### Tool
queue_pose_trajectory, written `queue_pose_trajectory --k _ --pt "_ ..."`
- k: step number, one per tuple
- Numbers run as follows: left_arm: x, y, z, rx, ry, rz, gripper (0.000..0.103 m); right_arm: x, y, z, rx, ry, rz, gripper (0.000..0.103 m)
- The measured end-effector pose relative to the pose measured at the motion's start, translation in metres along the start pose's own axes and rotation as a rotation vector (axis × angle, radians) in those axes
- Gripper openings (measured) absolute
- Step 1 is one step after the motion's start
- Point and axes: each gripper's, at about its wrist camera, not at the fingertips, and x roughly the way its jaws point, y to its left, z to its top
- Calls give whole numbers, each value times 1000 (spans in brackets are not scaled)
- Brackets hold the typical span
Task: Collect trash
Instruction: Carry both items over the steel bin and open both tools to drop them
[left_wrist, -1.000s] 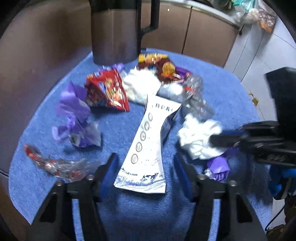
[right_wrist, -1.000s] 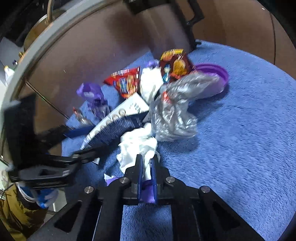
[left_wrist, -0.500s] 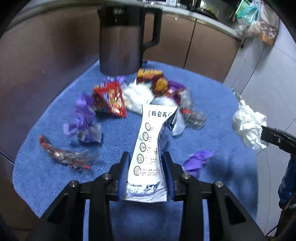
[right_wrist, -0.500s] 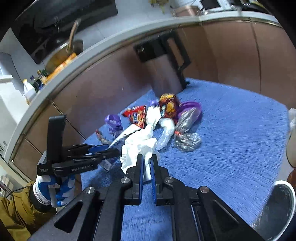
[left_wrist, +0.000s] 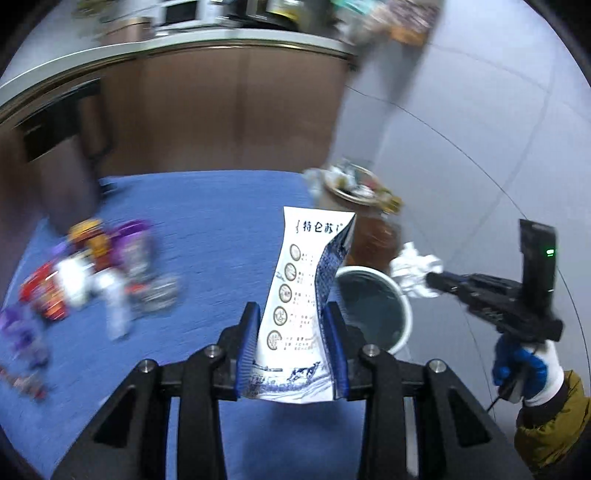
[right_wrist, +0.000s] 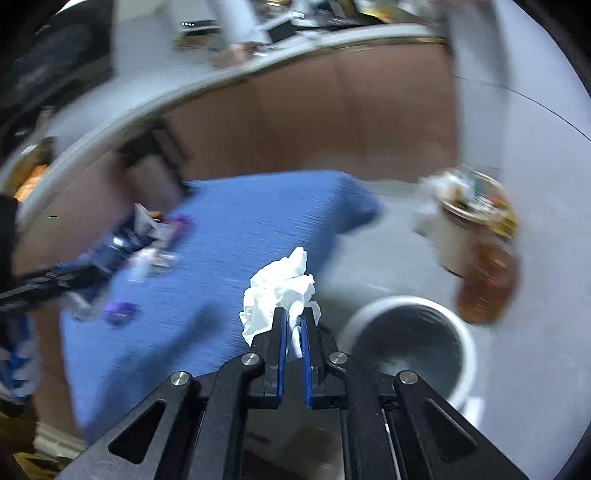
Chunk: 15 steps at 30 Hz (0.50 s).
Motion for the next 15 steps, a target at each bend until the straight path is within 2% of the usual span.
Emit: queue_pose_trajectory --k 3,5,8,9,10,11,12,15 --pt "44 -40 18 29 45 -59 34 14 -43 -10 74 27 -61 9" --pt "76 -67 29 58 67 -65 34 25 -64 -16 108 43 -93 10" --pt "115 -90 40 48 98 -109 36 40 -91 -25 141 64 -113 10" --pt "122 -96 44 49 102 -108 38 47 -98 -28 143 74 -135 16" --pt "130 -98 46 47 102 -108 46 50 -104 -29 144 76 -144 30" --pt "136 -100 50 42 101 -109 55 54 -110 -31 147 81 -159 37" --pt "140 -101 52 31 97 -112 57 56 -109 -30 150 84 -171 48" --pt "137 -96 54 -2 75 -140 58 49 -110 -30 156 77 -184 49"
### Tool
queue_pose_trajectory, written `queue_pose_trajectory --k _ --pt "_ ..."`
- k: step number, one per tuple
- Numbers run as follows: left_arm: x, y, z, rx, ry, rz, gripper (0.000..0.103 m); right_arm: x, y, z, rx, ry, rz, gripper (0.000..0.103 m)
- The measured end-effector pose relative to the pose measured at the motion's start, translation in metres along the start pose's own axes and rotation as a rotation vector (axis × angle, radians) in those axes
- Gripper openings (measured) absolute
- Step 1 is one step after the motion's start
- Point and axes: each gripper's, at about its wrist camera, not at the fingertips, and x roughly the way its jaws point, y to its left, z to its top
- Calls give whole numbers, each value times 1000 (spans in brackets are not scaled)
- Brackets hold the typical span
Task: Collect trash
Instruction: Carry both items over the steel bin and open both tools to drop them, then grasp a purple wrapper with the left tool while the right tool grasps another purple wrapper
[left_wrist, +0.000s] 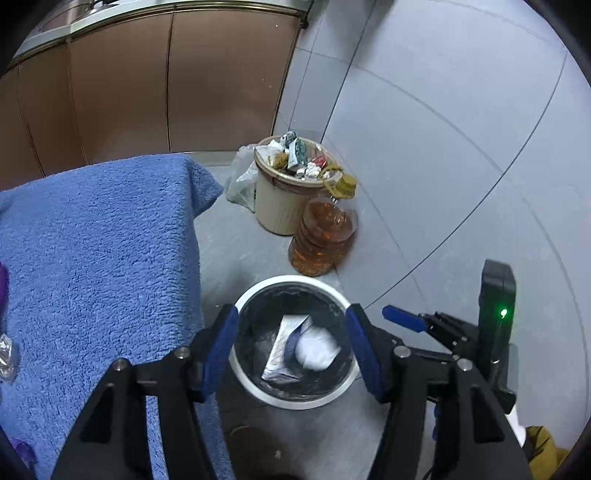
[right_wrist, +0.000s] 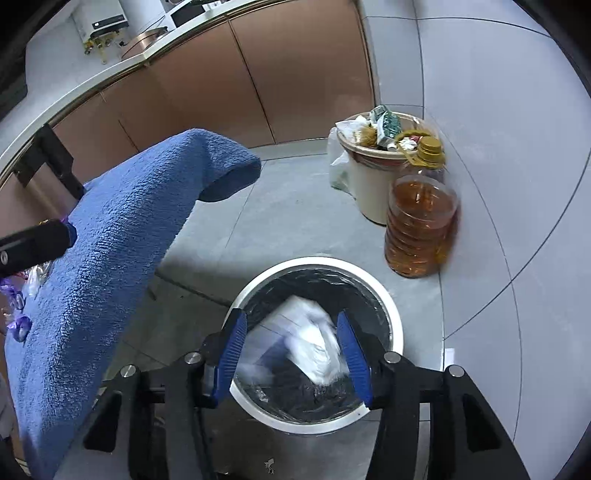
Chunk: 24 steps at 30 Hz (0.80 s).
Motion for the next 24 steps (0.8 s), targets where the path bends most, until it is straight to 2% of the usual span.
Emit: queue_pose_trajectory --k 4,7,12,15,18,20,24 --pt "-29 6 -6 0 -68 16 58 -14 7 6 -16 -27 11 49" --pt "-60 15 -14 -4 -125 30 58 -32 27 13 -55 -62 38 49" --pt "-120 47 -39 -16 -214 92 58 -68 94 26 -174 -114 119 49" --pt "-159 81 -61 -48 -264 173 58 -82 140 33 -246 -125 188 49" --pt "-188 114 -81 -74 -306 293 63 -87 190 32 -332 -116 247 49" --pt "-211 141 -98 -104 -329 374 67 -84 223 30 -391 -97 283 52" --pt "-243 207 -126 -181 -338 538 69 -74 285 15 -504 -52 343 60"
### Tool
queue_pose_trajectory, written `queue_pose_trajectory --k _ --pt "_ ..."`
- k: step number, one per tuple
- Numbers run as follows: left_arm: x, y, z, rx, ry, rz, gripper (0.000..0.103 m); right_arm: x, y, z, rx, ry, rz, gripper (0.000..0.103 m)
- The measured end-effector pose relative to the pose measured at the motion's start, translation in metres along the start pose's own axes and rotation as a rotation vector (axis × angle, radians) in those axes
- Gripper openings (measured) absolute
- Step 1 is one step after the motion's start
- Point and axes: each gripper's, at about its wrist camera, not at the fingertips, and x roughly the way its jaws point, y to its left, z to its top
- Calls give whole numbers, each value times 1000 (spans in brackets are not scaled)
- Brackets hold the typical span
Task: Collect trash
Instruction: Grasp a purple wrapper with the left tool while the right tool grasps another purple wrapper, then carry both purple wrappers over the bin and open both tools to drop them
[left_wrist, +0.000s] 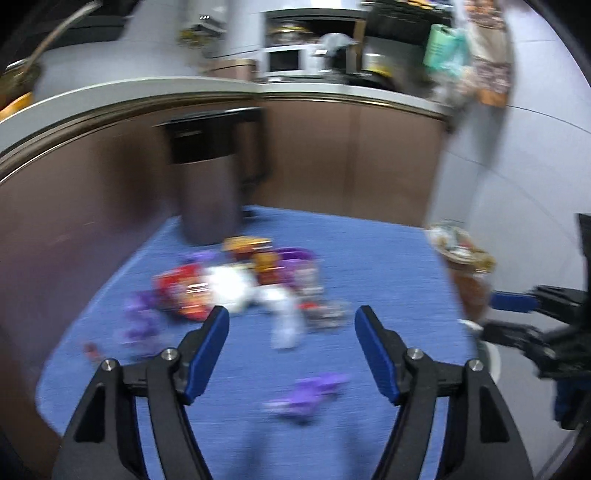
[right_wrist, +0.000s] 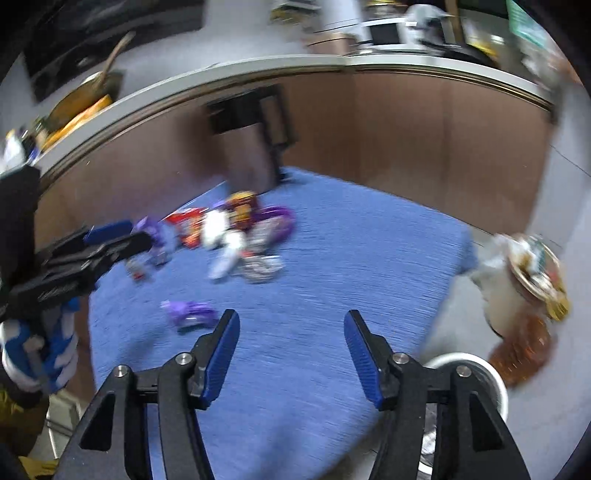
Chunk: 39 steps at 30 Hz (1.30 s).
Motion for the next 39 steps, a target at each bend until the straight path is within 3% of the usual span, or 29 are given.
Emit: queue_pose_trajectory --k 3,8,15,17,19,21,23,25,31,39 --pt "10 48 -5 -40 13 82 69 25 32 6 -72 39 41 67" --pt "43 102 -17 -47 62 217 69 71 82 13 -196 110 89 68" --pt "93 137 -16 -45 126 270 69 131 134 11 -363 199 105 68" --pt "107 144 -15 -51 156 264 69 140 139 8 -392 213 93 62" --pt "119 147 -15 -54 187 257 68 151 139 5 -417 233 68 50" --pt "126 148 -13 -59 204 243 49 159 135 2 -423 254 48 43" --pt "132 151 -13 -89 234 201 23 160 131 0 -423 254 41 39" --pt "130 153 -13 -104 225 186 17 156 126 1 -404 245 56 36" --pt "93 145 -7 -132 170 94 17 131 116 6 -317 168 114 34" --pt "14 126 14 -154 44 14 16 58 108 22 -267 6 142 34"
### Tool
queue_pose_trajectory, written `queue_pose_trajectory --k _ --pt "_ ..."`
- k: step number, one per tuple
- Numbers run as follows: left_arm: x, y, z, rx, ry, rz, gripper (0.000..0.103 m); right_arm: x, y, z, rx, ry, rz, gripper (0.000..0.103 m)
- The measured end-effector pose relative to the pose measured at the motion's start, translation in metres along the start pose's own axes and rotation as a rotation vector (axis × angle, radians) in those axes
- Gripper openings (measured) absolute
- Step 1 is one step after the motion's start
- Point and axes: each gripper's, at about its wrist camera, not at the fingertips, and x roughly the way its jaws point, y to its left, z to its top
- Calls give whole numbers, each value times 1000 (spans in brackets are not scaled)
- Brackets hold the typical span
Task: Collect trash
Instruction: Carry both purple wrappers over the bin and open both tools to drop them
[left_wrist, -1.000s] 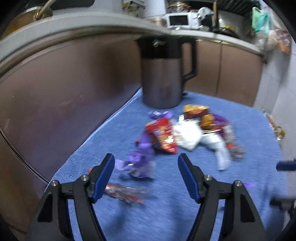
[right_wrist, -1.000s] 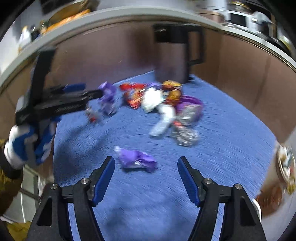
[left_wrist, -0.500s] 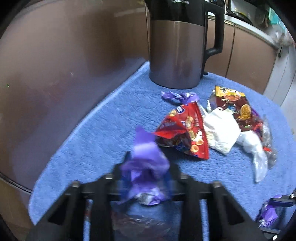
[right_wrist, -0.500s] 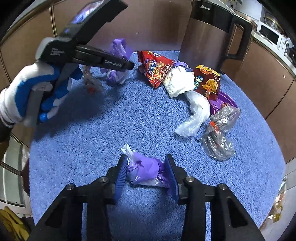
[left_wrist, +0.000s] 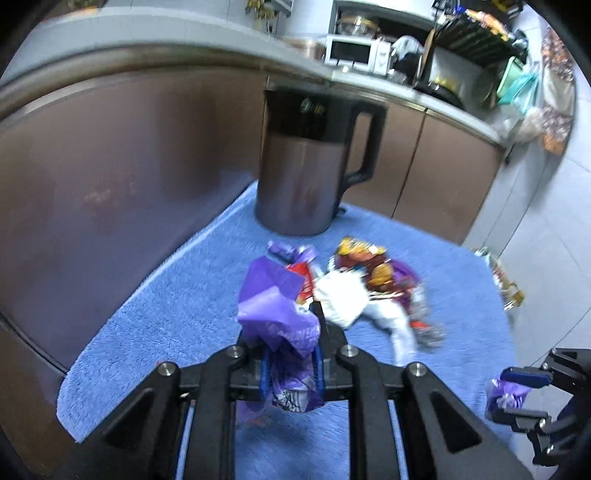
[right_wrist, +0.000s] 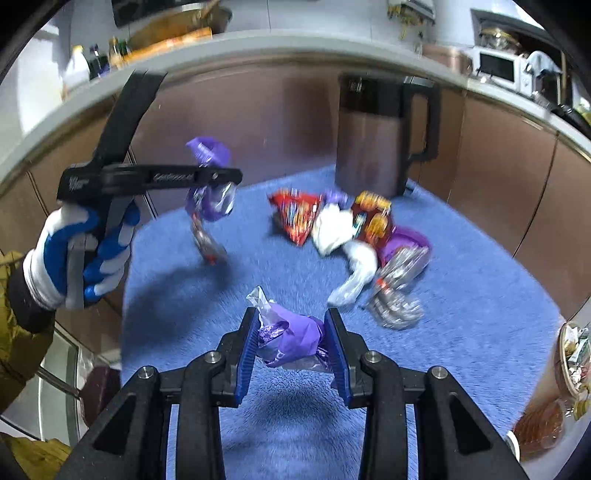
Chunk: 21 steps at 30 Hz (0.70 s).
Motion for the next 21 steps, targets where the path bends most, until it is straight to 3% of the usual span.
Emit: queue_pose_trajectory --k 13,17,21 --pt "-81 -75 -8 53 -105 -7 17 -107 -18 -31 83 -148 -77 34" --pt "-96 -104 -15 78 -138 -40 17 -133 -35 -46 126 -180 -114 34" --pt "-101 -154 -19 162 -110 -102 17 -161 -58 -67 190 -210 -166 34"
